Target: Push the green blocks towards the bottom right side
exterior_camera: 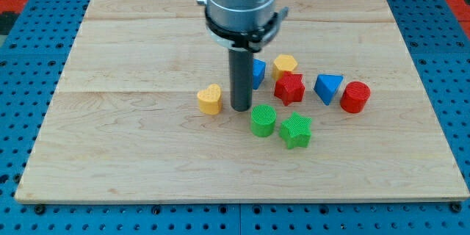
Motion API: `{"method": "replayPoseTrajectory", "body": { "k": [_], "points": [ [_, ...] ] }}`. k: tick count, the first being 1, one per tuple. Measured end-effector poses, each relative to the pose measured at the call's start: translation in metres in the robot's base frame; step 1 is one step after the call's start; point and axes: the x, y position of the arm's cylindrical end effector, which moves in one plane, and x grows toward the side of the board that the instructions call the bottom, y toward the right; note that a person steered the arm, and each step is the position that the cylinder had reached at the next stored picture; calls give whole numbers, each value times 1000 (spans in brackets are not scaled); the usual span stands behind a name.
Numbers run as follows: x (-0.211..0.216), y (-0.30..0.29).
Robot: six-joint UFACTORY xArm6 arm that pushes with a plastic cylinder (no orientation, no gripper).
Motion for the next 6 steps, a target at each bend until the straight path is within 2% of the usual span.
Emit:
{"method": "replayPoseTrajectory", "body": {
  "k": [1, 2, 3, 5, 6],
  "points": [
    [11, -28],
    [25, 7],
    [26, 108],
    [38, 127],
    [34, 190]
  ]
}}
